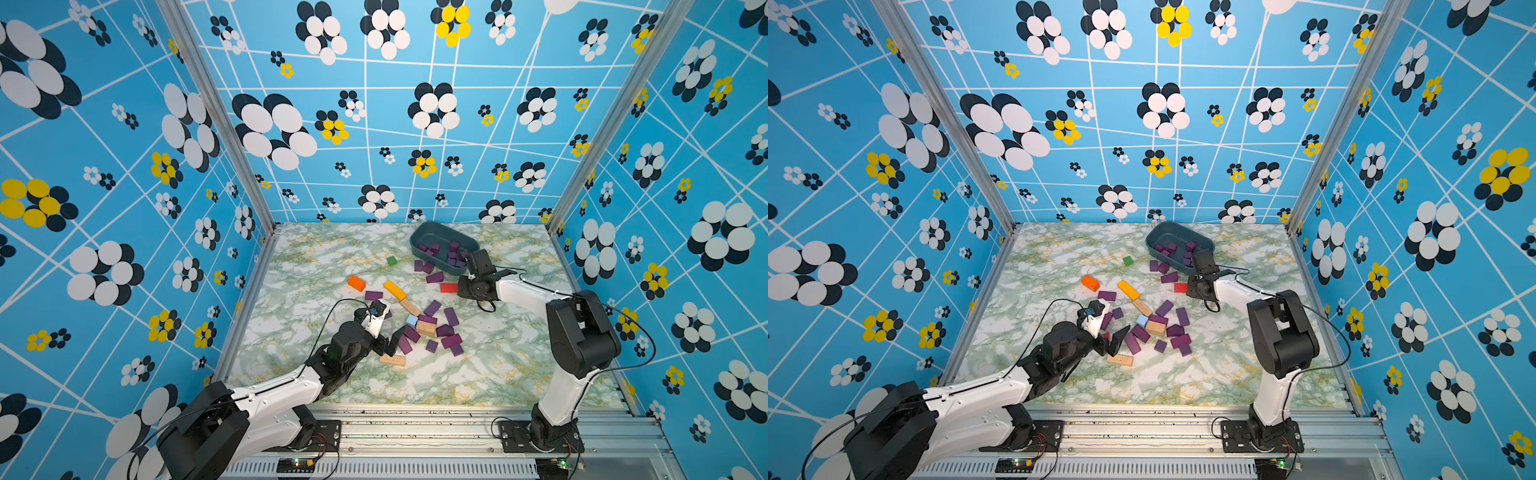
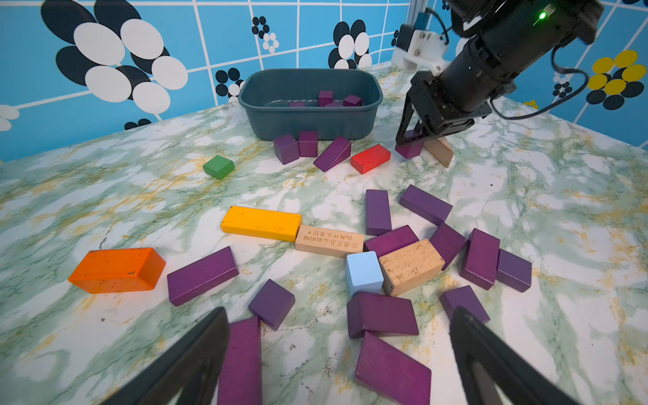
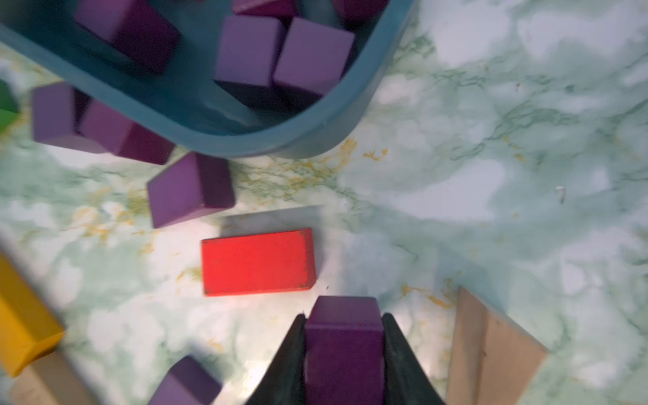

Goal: Pick purple bricks into the storage bin
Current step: Pick up the building block from the center of the board, then place the building block in the storage box, then pick up the building block from the center of the board.

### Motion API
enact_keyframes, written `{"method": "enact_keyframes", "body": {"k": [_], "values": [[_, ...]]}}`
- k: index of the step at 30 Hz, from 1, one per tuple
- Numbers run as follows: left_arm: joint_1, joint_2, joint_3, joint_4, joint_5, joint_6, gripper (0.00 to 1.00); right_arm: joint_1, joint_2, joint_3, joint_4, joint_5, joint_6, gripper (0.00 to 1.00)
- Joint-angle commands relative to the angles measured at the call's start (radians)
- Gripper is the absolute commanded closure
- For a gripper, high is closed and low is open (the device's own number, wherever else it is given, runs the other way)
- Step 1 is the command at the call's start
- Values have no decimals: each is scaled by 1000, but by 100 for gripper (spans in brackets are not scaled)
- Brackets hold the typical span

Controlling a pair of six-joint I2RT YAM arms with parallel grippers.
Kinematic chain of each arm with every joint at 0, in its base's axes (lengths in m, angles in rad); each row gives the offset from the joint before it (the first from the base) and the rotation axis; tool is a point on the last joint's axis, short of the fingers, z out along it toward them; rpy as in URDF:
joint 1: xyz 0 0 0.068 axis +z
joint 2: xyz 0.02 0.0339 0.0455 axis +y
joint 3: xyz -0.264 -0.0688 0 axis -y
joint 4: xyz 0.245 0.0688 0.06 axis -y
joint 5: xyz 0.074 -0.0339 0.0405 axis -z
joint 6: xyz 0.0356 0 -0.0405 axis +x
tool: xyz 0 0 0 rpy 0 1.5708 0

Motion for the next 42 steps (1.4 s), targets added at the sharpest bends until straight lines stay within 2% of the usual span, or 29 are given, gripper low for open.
{"method": "enact_keyframes", "body": {"k": [1, 7, 12, 18, 19, 21, 24, 29, 33, 35, 37, 39, 42], "values": [[-1, 14, 15, -1, -14, -20, 1, 3, -110, 8, 13, -19, -6, 78], [0, 7, 13, -12, -28, -24, 1, -12, -88, 106, 67, -21, -26, 76], [0, -5, 14, -22, -35, -25, 0, -47, 42, 239, 92, -48, 11, 77], [2, -26, 15, -50, -55, -18, 0, -77, 218, 400, 69, -63, 34, 71], [1, -28, 16, -54, -58, -16, 1, -82, 239, 420, 69, -66, 40, 68], [2, -30, 15, -58, -67, -14, 1, -93, 273, 443, 73, -72, 58, 51], [3, -28, 21, -74, -85, -11, 0, -101, 279, 443, 97, -100, 60, 33], [9, -34, 68, -189, -122, 15, 0, -102, 177, 348, 142, -111, 8, 28], [18, -45, 136, -357, -241, 28, 1, -102, 41, 215, 166, -83, -45, 27], [43, -53, 153, -406, -255, 7, 1, -99, -40, 132, 182, -84, -67, 27], [91, -60, 186, -489, -225, -51, 0, -98, -134, 40, 201, -85, -84, 27], [158, -58, 225, -580, -142, -120, 0, -98, -236, -63, 214, -78, -91, 25], [217, -44, 254, -647, -72, -171, 0, -97, -367, -164, 163, -46, -82, 23]]}}
